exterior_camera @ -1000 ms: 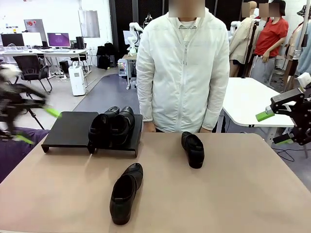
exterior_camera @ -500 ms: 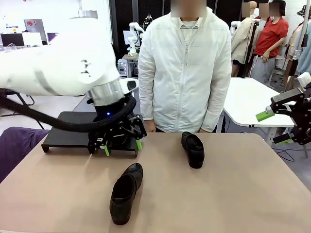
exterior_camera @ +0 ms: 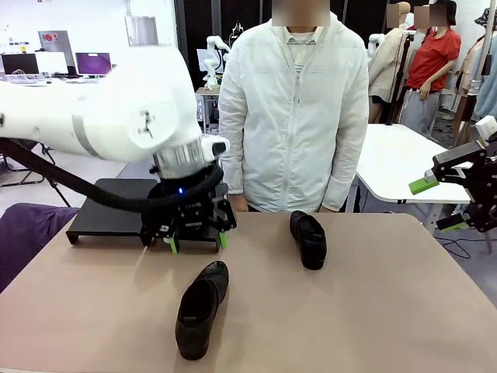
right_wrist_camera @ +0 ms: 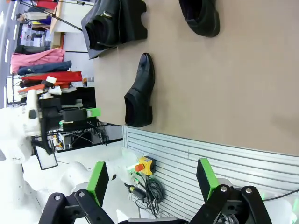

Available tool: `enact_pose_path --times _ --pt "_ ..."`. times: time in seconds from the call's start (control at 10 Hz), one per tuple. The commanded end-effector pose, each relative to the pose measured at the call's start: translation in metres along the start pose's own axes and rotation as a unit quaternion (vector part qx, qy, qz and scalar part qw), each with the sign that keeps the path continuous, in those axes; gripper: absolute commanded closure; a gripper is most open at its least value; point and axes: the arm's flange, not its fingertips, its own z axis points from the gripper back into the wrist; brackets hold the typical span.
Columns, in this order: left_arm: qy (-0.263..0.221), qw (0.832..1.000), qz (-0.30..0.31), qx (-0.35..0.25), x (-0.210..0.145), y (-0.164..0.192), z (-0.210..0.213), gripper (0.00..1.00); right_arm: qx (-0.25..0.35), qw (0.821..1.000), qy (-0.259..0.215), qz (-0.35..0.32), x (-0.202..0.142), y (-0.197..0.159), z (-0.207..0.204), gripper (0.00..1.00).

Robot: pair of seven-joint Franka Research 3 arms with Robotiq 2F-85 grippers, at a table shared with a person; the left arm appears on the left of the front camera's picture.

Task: Organize the shoes by placing them on the stand.
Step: Place the Shoe from the middle of the table onto the Shoes Stand.

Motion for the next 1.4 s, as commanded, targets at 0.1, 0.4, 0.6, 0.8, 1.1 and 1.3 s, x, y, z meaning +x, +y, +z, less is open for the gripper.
enact_pose_path --times 0.1,0.4,0.6,0.8,1.1,1.3 --pt "-0.011 1.000 0.019 0.016 -0.005 -0.011 -0.069 0.00 0.010 1.000 0.001 0.012 0.003 -0.001 0.001 0.00" --pt "-0.003 1.000 0.016 0.023 -0.023 -0.024 -0.114 0.00 0.010 1.000 0.001 0.012 0.003 -0.001 0.001 0.00" --pt "0.009 1.000 0.011 0.017 -0.026 -0.026 -0.135 0.00 0.010 1.000 0.001 0.012 0.003 -0.001 0.001 0.00" --pt "0.002 1.000 0.022 0.016 -0.021 -0.023 -0.154 0.00 0.010 1.000 0.001 0.012 0.003 -0.001 0.001 0.00" --pt "0.002 1.000 0.020 0.014 -0.016 -0.018 -0.160 0.00 0.010 1.000 0.001 0.012 0.003 -0.001 0.001 0.00" --pt "-0.001 1.000 0.024 0.016 -0.012 -0.016 -0.160 1.00 0.010 1.000 0.001 0.012 0.003 -0.001 0.001 0.00"
